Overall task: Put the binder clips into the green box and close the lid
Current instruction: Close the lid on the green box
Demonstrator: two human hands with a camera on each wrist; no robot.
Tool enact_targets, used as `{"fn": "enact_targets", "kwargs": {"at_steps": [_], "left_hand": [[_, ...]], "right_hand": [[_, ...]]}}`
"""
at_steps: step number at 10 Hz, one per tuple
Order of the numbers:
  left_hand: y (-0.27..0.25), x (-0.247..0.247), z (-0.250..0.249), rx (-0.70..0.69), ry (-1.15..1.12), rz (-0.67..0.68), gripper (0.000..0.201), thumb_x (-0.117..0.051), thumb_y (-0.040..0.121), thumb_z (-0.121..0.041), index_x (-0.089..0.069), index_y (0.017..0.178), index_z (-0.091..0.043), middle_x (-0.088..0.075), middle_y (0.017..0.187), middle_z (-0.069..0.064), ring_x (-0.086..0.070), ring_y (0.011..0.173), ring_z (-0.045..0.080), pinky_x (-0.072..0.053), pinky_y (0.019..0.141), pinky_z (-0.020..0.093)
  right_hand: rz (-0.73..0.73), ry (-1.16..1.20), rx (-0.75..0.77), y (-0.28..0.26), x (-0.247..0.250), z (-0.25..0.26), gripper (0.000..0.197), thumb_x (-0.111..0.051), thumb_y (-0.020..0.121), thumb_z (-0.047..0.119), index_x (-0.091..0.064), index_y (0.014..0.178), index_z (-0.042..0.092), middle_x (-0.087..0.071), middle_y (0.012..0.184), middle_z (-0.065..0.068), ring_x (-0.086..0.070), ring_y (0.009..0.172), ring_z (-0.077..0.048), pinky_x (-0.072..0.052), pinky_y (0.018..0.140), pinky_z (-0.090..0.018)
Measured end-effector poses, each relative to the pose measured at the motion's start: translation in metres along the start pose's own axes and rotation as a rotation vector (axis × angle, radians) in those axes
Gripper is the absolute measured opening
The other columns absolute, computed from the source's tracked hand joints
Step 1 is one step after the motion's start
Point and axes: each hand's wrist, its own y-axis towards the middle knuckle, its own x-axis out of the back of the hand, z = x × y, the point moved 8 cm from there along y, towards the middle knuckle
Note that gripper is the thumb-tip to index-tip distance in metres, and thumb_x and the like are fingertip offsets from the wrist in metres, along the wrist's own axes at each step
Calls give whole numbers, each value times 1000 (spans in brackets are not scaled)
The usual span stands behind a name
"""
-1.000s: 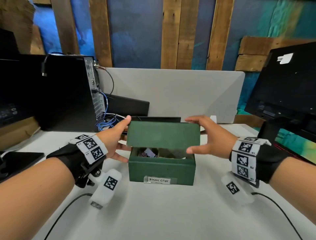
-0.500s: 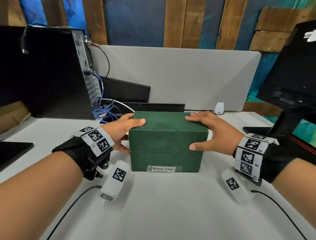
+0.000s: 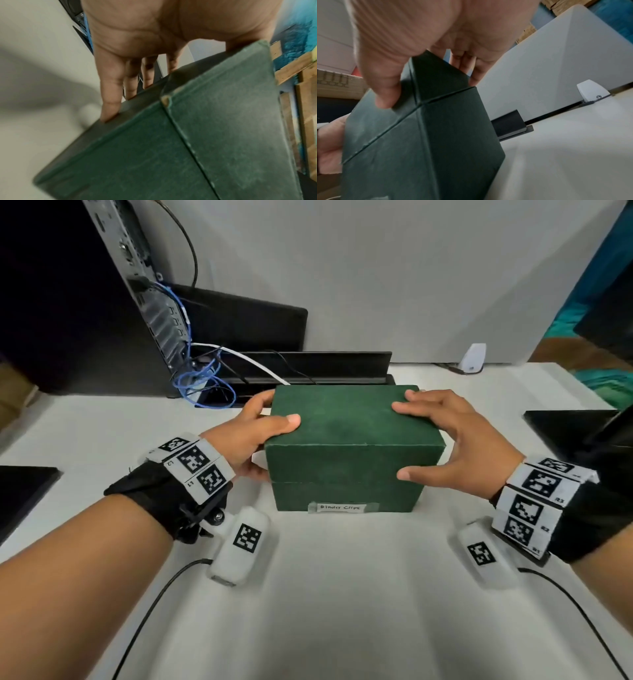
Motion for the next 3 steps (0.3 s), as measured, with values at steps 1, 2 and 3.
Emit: {"fn": "enact_targets", "kwargs": {"at_steps": [1,2,3], "left_hand": [[-2,-1,0,33,24,38,43,-58,88,-28,-38,121,-48,-62,97,-15,-61,90,9,-53,67,37],[-7,5,-1,54,131,38,62,-58,86,-43,-25,138,-47,-58,107,-17,-55,109,14,-46,88,43],[-31,40,10,108,176,-88,56,-41,90,-54,-25,141,-37,-50,123,-5,-52,109,18,-45,89,39]], "right_hand": [[50,-27,-59,-2,1,3,75,-81,61,36,-35,116,60,-31,130,31,-26,128,5,-18,106,-11],[125,-35,-88,-5,7,20,58,-68,65,50,-38,114,58,-36,135,22,-33,130,-2,-28,111,-26],[20,81,-90,-11,49,52,43,-62,72,51,-48,112,55,-48,128,22,-45,120,5,-40,105,-26]]}}
